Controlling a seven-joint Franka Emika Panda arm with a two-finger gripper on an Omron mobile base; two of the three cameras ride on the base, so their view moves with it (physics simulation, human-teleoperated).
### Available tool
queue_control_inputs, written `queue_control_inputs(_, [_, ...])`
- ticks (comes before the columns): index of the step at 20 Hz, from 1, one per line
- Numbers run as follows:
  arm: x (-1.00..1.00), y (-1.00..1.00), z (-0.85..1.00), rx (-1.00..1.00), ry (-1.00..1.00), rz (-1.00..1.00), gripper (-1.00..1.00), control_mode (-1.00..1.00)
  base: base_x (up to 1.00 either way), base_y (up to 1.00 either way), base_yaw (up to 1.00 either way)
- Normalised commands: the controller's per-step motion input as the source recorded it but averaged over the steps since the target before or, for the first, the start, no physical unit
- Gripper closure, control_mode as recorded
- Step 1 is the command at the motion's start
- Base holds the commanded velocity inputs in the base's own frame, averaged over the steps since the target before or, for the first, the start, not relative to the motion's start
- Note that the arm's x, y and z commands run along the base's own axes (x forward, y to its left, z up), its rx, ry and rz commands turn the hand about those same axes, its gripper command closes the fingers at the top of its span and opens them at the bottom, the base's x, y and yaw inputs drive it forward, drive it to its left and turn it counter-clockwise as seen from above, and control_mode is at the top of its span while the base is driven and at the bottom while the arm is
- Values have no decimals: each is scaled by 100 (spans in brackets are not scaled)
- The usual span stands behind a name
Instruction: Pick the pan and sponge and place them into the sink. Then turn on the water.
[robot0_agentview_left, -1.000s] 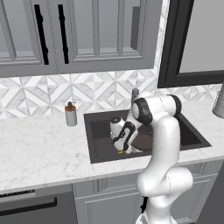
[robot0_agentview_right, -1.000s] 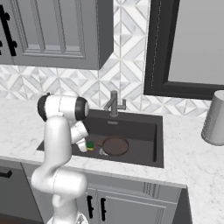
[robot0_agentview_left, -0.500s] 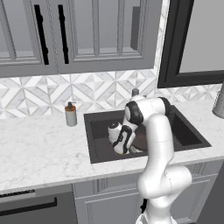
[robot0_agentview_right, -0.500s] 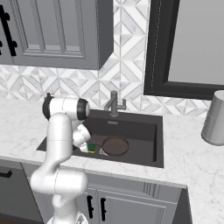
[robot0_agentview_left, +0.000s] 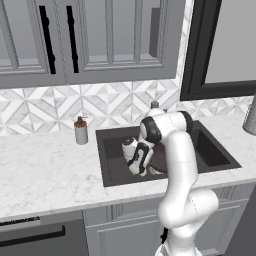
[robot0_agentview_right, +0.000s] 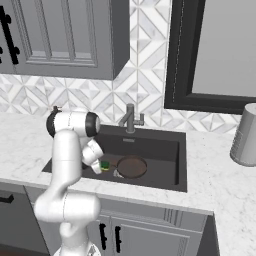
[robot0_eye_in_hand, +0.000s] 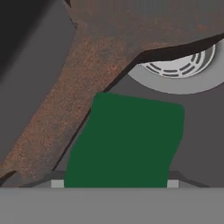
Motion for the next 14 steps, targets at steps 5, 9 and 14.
queue_control_inputs(5, [-13, 0, 20, 0, -35, 0, -100, -100, 0, 0, 0])
queue_control_inputs(9, [-57, 0, 44, 0, -49, 0, -100, -100, 0, 0, 0])
queue_control_inputs(14, [-80, 1, 58, 0, -50, 0, -100, -100, 0, 0, 0])
